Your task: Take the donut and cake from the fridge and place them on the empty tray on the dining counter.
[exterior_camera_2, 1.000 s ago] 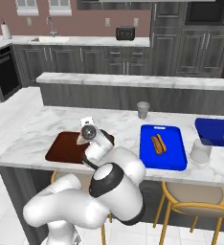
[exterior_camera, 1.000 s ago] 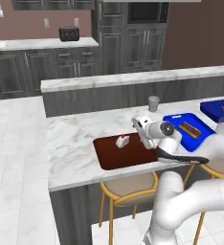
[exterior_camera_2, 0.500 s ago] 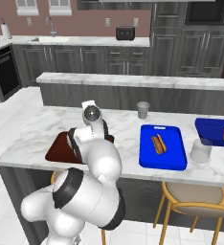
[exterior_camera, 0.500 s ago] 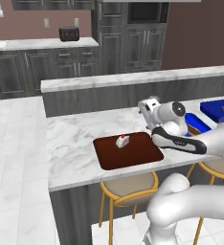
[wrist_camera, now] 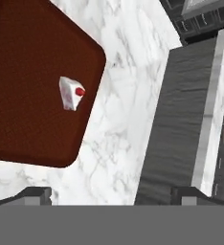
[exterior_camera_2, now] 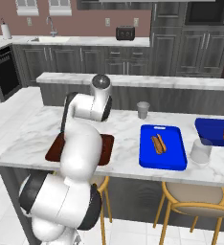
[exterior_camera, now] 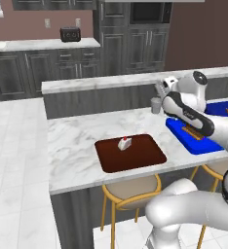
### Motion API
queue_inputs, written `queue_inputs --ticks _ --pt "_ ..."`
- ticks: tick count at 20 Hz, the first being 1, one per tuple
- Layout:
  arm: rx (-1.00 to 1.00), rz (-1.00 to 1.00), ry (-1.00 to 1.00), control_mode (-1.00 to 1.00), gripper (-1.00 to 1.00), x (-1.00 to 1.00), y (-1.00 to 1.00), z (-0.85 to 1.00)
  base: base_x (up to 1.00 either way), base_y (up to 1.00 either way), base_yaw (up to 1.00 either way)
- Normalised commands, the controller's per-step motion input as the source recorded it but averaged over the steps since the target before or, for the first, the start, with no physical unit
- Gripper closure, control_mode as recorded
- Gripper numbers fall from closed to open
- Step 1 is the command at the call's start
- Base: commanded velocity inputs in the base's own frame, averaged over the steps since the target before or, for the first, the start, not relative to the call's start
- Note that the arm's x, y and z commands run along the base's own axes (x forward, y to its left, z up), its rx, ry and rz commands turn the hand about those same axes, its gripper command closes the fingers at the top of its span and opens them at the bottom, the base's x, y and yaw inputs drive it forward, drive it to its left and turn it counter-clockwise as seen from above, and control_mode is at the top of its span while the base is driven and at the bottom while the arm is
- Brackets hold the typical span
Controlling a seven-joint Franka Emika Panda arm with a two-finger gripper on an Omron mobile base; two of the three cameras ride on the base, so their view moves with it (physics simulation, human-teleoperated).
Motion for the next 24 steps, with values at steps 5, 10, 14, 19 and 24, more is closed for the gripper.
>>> queue_inputs --ticks 5,10,14,19,24 --pt "-0.05 -0.25 0.17 -1.0 -1.0 -0.48 -0.04 0.86 0.0 0.0 0.0" --pt "0.06 -0.54 -0.05 -1.0 -1.0 -0.78 0.08 0.07 0.0 0.0 0.0" --pt "0.23 -0.48 -0.28 -1.0 -1.0 -1.0 0.29 -0.07 0.0 0.0 0.0" --pt "0.32 -0.53 -0.27 -1.0 -1.0 -0.98 0.19 0.0 0.0 0.0 0.0" --pt "0.46 -0.55 -0.25 -1.0 -1.0 -0.85 0.28 0.0 0.0 0.0 0.0"
